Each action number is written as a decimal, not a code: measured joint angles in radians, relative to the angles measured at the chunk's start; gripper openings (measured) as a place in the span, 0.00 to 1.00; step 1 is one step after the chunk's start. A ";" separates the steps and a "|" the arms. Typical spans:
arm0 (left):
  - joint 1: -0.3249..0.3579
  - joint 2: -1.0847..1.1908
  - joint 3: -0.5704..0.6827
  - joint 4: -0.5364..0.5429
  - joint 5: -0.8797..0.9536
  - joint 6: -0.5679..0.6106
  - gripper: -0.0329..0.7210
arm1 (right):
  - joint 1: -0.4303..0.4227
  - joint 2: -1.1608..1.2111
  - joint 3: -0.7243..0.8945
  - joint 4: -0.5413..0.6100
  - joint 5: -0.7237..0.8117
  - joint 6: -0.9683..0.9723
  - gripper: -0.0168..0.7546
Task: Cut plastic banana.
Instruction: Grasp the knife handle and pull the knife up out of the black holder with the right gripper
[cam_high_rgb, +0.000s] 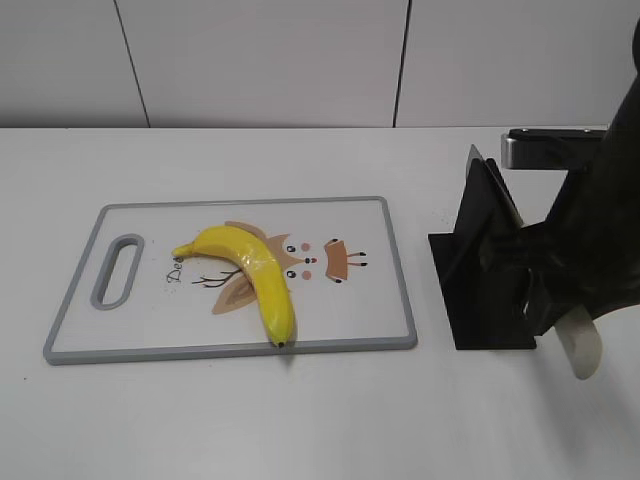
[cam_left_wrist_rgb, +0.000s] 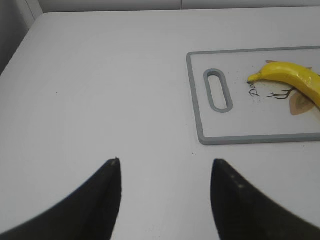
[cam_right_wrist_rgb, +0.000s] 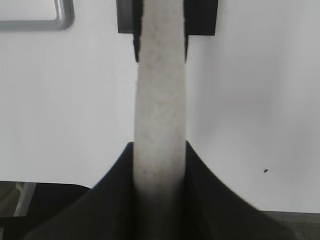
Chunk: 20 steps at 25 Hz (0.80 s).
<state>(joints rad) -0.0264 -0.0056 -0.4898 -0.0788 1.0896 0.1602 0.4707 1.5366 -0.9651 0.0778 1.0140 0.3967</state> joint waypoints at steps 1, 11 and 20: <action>0.000 0.000 0.000 0.000 0.000 0.000 0.75 | 0.000 -0.010 0.000 0.000 0.001 0.000 0.24; 0.000 0.000 0.000 0.000 0.000 0.000 0.75 | 0.000 -0.177 0.000 -0.023 0.007 0.002 0.24; 0.000 0.000 -0.004 0.000 -0.014 0.001 0.75 | 0.000 -0.288 -0.005 -0.060 -0.010 -0.051 0.24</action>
<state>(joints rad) -0.0264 -0.0056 -0.4941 -0.0788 1.0760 0.1610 0.4707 1.2484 -0.9705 0.0174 1.0035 0.3458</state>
